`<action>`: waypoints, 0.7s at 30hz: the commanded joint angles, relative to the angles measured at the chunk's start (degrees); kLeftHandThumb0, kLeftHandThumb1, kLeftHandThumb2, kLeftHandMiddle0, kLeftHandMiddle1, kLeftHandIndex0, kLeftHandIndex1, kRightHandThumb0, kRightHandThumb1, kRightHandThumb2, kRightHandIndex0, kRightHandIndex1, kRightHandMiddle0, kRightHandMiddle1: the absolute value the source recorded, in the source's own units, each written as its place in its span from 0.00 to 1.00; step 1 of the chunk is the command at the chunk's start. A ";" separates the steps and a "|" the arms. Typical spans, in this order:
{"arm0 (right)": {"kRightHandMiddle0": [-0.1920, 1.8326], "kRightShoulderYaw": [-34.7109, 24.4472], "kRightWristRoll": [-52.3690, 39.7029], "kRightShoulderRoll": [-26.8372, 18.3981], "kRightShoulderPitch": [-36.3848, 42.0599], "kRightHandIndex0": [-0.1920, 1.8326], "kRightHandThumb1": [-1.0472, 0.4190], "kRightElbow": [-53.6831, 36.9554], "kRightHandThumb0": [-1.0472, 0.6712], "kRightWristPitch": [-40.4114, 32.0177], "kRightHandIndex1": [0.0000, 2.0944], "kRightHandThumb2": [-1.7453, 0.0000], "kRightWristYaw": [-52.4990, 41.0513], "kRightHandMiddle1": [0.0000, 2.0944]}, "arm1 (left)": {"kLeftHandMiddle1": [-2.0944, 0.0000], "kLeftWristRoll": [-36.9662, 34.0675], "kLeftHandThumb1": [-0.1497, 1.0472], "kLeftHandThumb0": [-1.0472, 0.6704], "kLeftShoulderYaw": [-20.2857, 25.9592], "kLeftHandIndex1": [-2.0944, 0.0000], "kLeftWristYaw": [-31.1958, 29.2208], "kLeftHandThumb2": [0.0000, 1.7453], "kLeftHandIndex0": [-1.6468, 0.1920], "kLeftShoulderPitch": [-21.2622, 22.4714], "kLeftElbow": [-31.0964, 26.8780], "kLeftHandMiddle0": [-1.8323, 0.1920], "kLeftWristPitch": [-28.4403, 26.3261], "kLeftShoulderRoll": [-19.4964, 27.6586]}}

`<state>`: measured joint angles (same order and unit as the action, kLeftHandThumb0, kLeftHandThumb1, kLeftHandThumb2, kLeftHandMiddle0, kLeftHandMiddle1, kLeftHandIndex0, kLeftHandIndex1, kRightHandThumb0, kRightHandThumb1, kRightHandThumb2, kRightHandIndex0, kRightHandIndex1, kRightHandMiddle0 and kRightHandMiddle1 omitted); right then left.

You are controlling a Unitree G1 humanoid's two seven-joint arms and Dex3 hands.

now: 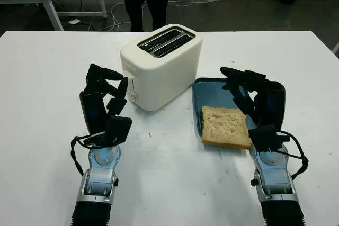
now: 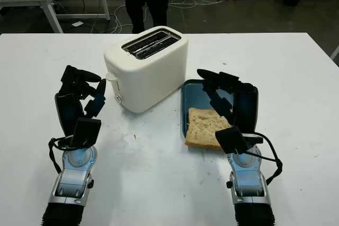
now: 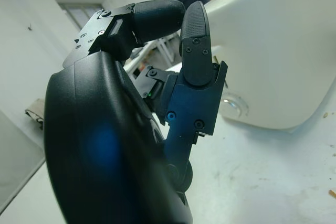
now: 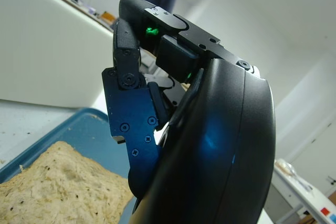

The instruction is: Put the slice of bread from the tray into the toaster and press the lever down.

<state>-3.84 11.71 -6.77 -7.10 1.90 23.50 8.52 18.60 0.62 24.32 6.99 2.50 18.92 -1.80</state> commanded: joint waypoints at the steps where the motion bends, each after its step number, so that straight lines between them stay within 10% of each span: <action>1: 0.66 -0.05 0.42 0.18 -1.06 0.46 0.09 -1.03 0.39 -0.65 0.60 0.88 0.61 0.00 | 0.17 0.13 0.89 0.37 -0.03 0.17 -0.28 0.23 0.68 0.56 -0.54 0.52 -0.32 0.13; 12: 0.64 0.33 7.60 -3.24 0.94 0.46 0.09 -2.03 0.40 2.07 0.56 0.94 1.77 0.00 | 0.17 -0.31 0.89 0.38 0.17 0.17 -1.10 0.24 0.68 0.26 -1.07 0.52 -0.59 -0.11; 21: 0.36 2.60 36.66 -18.82 18.00 0.36 0.13 -15.85 0.22 4.18 0.05 1.00 1.97 0.00 | 0.17 -0.36 0.89 0.37 0.15 0.17 -0.75 0.24 0.67 0.59 -0.08 0.53 -0.19 -0.35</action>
<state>-1.60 46.06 -24.27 9.22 -11.85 28.19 11.33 18.46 0.83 23.43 6.99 2.20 18.87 -1.83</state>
